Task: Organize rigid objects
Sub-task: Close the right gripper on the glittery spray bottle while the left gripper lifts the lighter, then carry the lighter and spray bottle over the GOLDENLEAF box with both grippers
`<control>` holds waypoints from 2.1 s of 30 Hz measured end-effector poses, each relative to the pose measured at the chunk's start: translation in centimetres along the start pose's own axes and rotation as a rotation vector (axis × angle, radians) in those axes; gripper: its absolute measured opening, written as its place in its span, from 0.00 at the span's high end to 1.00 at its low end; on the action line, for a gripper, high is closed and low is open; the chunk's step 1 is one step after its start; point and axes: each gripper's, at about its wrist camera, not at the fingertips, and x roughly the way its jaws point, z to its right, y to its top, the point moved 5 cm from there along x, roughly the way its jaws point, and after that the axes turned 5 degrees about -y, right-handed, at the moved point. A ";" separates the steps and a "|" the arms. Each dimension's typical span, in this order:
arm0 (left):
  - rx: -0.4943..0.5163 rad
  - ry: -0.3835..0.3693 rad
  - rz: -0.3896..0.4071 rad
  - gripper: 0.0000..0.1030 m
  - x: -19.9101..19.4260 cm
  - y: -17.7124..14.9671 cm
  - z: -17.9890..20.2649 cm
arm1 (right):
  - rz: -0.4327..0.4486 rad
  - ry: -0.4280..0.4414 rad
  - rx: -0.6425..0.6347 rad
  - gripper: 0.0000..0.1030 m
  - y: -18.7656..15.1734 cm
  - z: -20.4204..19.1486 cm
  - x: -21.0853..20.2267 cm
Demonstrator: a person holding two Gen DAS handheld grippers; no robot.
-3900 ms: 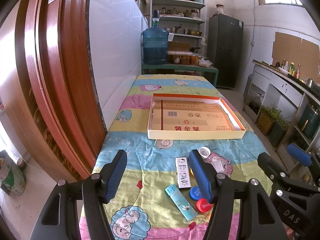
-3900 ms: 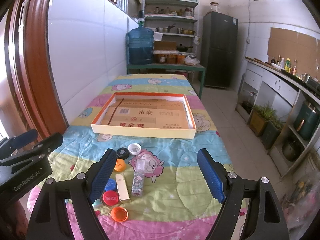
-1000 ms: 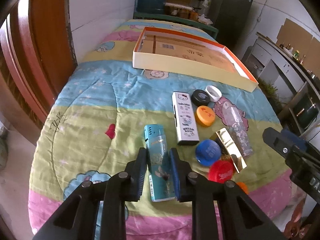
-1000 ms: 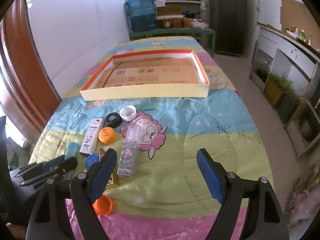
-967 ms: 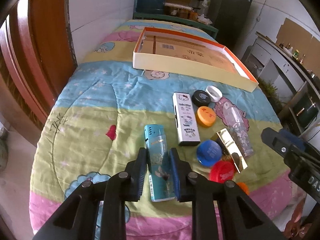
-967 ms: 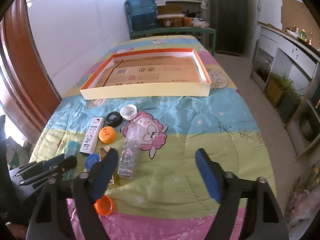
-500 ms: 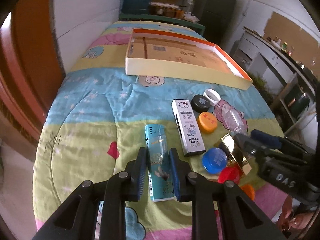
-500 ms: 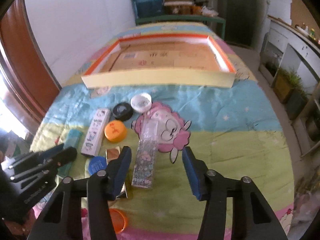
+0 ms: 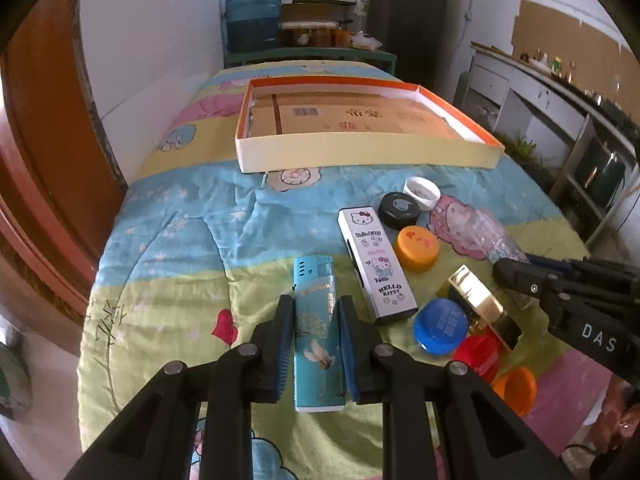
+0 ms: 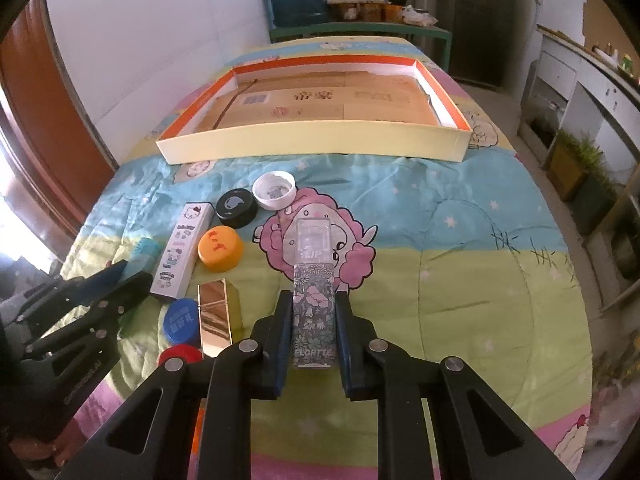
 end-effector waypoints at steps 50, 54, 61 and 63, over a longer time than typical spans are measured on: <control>-0.036 -0.042 0.089 0.78 4.2 19.2 -1.4 | 0.173 0.102 -0.079 0.81 17.0 3.6 1.8; -0.045 -0.044 0.062 0.78 6.4 20.2 -1.6 | 0.151 0.094 -0.086 0.81 18.3 3.8 3.9; -0.043 -0.037 0.026 0.78 9.6 21.3 -1.5 | 0.116 0.094 -0.089 0.81 19.6 3.9 6.8; -0.049 -0.028 0.012 0.78 10.5 21.2 -1.7 | 0.105 0.092 -0.094 0.81 19.7 3.8 7.6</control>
